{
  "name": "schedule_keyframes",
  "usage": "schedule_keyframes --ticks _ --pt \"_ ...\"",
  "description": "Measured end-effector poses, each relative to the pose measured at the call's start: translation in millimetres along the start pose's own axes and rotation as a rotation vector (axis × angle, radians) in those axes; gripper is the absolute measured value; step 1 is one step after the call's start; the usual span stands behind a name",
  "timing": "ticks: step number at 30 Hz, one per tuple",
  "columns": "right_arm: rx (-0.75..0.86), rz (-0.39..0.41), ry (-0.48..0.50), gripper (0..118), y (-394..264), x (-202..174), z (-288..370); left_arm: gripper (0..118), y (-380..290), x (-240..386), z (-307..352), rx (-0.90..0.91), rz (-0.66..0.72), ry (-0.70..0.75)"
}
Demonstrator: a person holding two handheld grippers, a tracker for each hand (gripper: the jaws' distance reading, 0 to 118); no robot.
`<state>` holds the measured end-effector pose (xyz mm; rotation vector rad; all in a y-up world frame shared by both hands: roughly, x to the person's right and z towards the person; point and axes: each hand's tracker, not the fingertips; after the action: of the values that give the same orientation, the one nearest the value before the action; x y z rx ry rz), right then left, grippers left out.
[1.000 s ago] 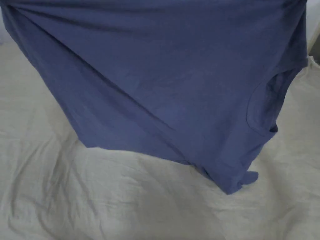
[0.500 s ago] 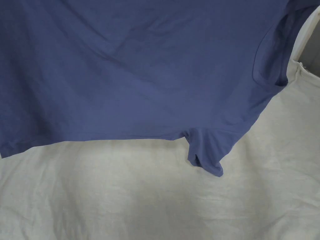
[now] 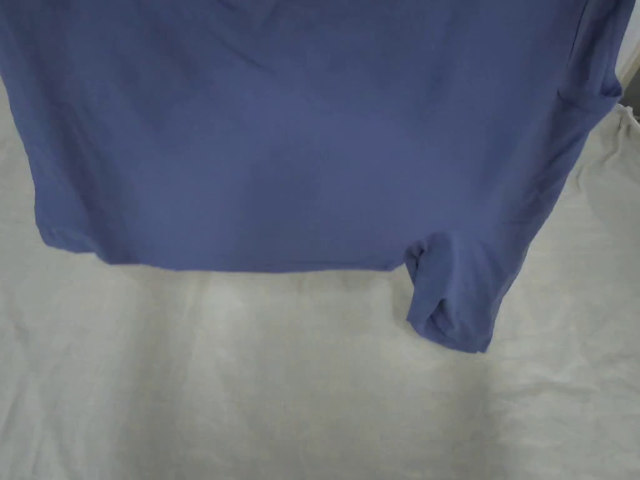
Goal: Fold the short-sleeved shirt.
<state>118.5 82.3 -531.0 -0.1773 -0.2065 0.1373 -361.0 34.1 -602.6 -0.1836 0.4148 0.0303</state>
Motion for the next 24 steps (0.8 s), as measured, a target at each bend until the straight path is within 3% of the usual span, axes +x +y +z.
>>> schedule_keyframes --ticks 2,3,4,6,7,9,12,20,24 --pt "0.019 -0.013 -0.010 2 1 0 0 0 1 9 -15 0.029 0.057 -0.002" --pt "0.038 -0.019 -0.016 2 11 -30 -50 0 1 11 -21 0.037 0.100 0.000" --pt "0.063 -0.022 -0.027 2 11 -31 -49 0 1 13 -28 0.039 0.127 -0.001" --pt "0.098 -0.032 -0.048 2 7 -28 -42 0 0 17 -40 0.019 0.105 -0.006" --pt "0.112 -0.039 -0.056 2 22 -41 -78 0 -4 18 -44 0.018 0.098 -0.011" --pt "0.124 -0.048 -0.061 2 19 -44 -83 0 -14 20 -50 0.028 0.105 -0.008" --pt "0.110 -0.041 -0.031 2 10 -45 -97 0 -36 23 -61 0.007 0.090 -0.009" --pt "-0.072 -0.040 0.016 2 -90 -62 -118 0 -147 31 -90 -0.158 -0.006 -0.009" --pt "-0.205 -0.086 0.034 2 -165 -61 -142 0 -217 30 -96 -0.270 -0.013 -0.026"
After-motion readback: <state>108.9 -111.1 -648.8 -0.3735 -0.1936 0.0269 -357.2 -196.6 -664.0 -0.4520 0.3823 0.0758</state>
